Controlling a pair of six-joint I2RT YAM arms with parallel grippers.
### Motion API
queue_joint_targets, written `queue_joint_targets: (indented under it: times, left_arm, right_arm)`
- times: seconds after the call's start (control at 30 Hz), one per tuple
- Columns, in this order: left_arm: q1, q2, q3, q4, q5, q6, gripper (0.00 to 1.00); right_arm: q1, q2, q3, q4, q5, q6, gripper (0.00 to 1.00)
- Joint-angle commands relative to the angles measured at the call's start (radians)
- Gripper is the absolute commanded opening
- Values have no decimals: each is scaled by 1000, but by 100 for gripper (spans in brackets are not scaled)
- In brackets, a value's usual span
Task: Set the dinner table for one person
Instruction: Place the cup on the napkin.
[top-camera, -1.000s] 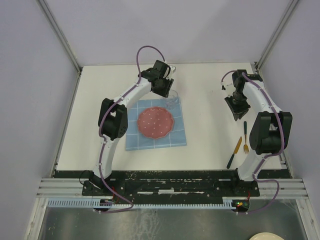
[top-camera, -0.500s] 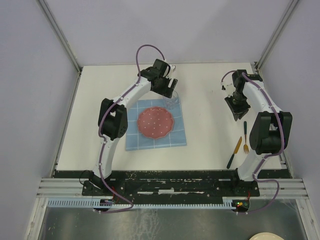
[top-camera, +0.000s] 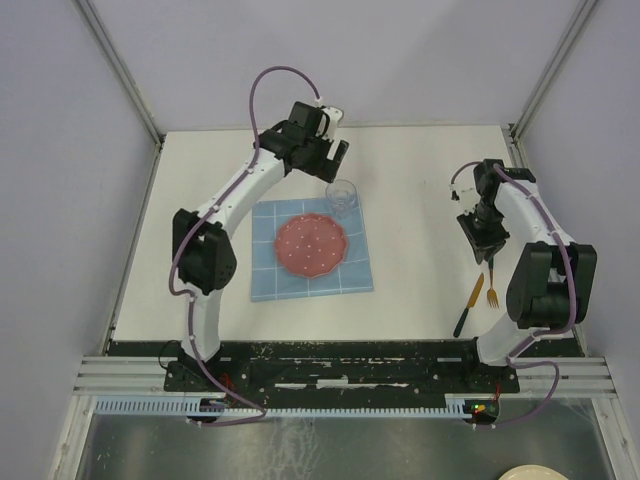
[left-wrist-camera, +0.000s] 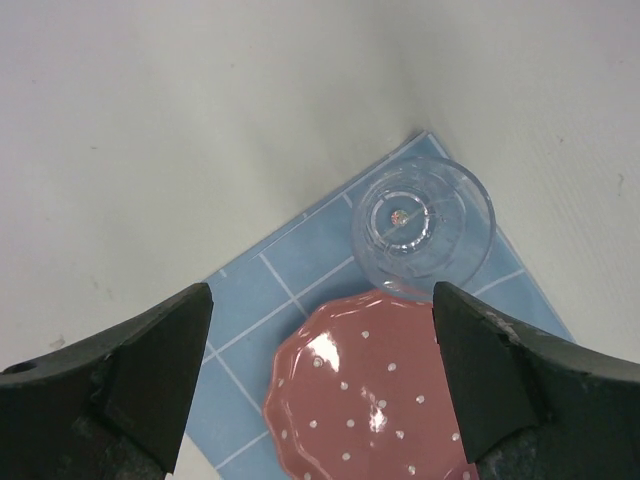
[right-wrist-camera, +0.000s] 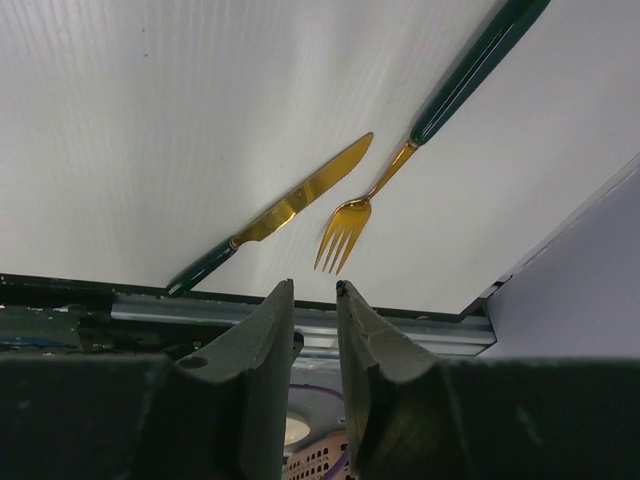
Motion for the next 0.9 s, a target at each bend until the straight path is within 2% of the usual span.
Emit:
queue_joint_targets:
  times: [0.0, 0.17, 0.37, 0.53, 0.87]
  left_arm:
    - [0, -203, -87, 82, -31, 73, 97]
    - [-1, -343, -266, 146, -55, 114, 97]
    - [-1, -498, -466, 195, -49, 137, 97]
    - [0, -565, -585, 241, -42, 117, 97]
    - [0, -656, -705, 233, -65, 117, 97]
  right_arm:
    - [-28, -28, -38, -35, -21, -3, 31]
    - [-60, -58, -79, -37, -44, -6, 35]
    - [-99, -61, -95, -62, -3, -26, 36]
    - [-133, -24, -91, -60, 29, -54, 37]
    - [-178, 198, 119, -70, 3, -59, 37]
